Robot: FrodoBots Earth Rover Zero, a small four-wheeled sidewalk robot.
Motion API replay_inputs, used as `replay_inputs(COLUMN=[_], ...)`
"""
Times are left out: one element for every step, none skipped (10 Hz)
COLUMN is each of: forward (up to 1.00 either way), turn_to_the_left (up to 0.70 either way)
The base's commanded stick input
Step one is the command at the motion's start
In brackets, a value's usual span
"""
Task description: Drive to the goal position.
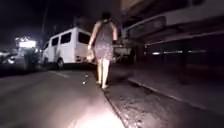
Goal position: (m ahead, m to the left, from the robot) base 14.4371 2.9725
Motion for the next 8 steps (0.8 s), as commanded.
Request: replay_inputs(forward=[1.0, 1.0, 1.0, 1.0, 1.0, 1.0, 1.0, 1.0], turn_to_the_left=[0.0, 0.0, 0.0, 0.02, 0.23, 0.4, 0.4, 0.4])
